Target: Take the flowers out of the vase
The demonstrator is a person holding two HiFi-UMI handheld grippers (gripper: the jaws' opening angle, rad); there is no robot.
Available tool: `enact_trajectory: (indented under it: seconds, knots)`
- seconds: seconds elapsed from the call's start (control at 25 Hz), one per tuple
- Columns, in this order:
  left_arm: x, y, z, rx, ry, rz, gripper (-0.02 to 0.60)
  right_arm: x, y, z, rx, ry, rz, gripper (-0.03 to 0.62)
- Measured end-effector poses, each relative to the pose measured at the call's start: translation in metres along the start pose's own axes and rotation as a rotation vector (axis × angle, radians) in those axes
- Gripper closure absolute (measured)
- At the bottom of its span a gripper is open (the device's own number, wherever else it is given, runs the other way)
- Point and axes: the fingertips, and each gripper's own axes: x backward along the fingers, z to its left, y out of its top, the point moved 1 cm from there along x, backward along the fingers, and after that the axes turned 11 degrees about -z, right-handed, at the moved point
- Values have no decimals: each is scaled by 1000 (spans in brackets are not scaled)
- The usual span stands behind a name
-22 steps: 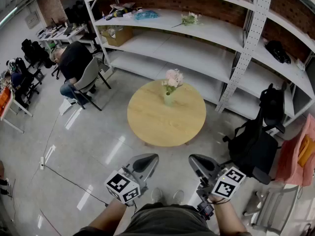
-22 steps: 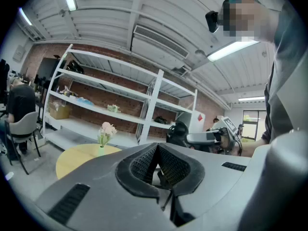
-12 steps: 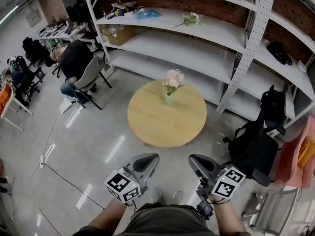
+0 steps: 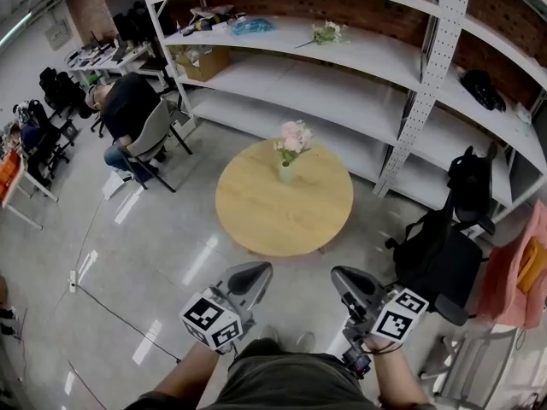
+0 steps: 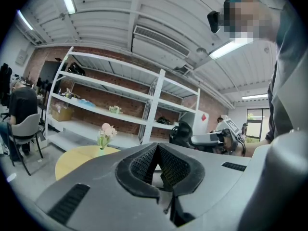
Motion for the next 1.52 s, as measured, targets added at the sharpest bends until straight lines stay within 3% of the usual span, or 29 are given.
enact_trajectory:
  seconds: [0.28, 0.56, 1.0, 1.52]
  knots:
    - [-14, -4, -3, 1, 25, 15, 572, 14, 13, -26, -29, -23, 1, 579]
    - [-29, -12, 34, 22, 43, 16, 572, -7, 16, -62, -44, -63, 10, 579]
    - [-111, -10, 152, 43, -25, 43, 571, -107, 39, -133, -16, -163, -33, 579]
    - [-177, -25, 277, 84, -97, 128, 571, -216, 39, -182, -43, -244, -17, 579]
